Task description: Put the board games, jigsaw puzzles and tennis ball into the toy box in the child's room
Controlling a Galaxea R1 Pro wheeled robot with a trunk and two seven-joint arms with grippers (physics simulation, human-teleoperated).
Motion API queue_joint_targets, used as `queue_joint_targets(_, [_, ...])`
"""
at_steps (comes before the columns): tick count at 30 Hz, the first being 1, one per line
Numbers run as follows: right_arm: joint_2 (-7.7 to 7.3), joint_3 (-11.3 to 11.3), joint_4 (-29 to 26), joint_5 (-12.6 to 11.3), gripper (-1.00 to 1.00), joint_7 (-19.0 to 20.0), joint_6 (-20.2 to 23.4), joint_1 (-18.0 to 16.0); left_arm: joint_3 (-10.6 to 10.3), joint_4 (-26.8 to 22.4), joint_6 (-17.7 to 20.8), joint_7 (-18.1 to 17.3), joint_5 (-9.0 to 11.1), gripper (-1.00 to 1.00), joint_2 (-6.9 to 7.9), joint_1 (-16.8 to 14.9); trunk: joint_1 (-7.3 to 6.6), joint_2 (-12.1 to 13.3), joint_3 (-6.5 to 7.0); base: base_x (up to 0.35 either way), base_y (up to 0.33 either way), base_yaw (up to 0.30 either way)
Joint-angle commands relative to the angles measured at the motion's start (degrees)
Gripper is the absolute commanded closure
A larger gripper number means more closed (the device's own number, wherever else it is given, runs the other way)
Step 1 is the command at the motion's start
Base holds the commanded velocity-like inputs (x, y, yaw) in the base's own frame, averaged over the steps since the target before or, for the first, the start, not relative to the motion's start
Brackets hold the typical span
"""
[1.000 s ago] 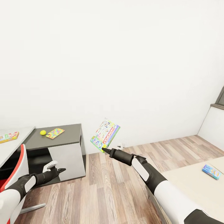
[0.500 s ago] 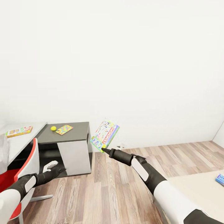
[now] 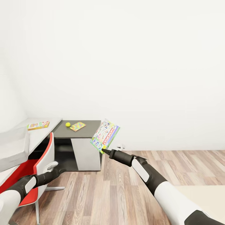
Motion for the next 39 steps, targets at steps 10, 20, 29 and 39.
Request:
queue_joint_targets(10, [-0.12,-0.1,0.0,-0.8,1.00,0.1,0.4,-0.1,0.0,0.0,0.5,0.0,0.6,-1.00,-0.01,0.0,0.04,-0.1,-0.27,0.000,0.000,0.055])
queue_joint_targets(20, [-0.25,-0.2,0.0,-0.8,1.00,0.1,0.4,0.0,-0.2,-0.2,1.2,-1.7,0.8,-1.00,0.81,0.0,0.04,-0.1,-0.27,0.000,0.000,0.000])
queue_joint_targets(29, [-0.05,-0.2,0.0,-0.8,1.00,0.1,0.4,-0.1,-1.6,-0.5,10.3,-43.4,-1.3,-1.00,10.56,0.0,0.04,-0.1,-0.27,0.000,0.000,0.000])
queue_joint_targets(39, [-0.35,-0.2,-0.1,-0.8,1.00,0.1,0.4,-0.1,-2.3,-0.6,10.5,-52.6,-3.1,-1.00,11.78,0.0,0.04,-0.1,-0.27,0.000,0.000,0.049])
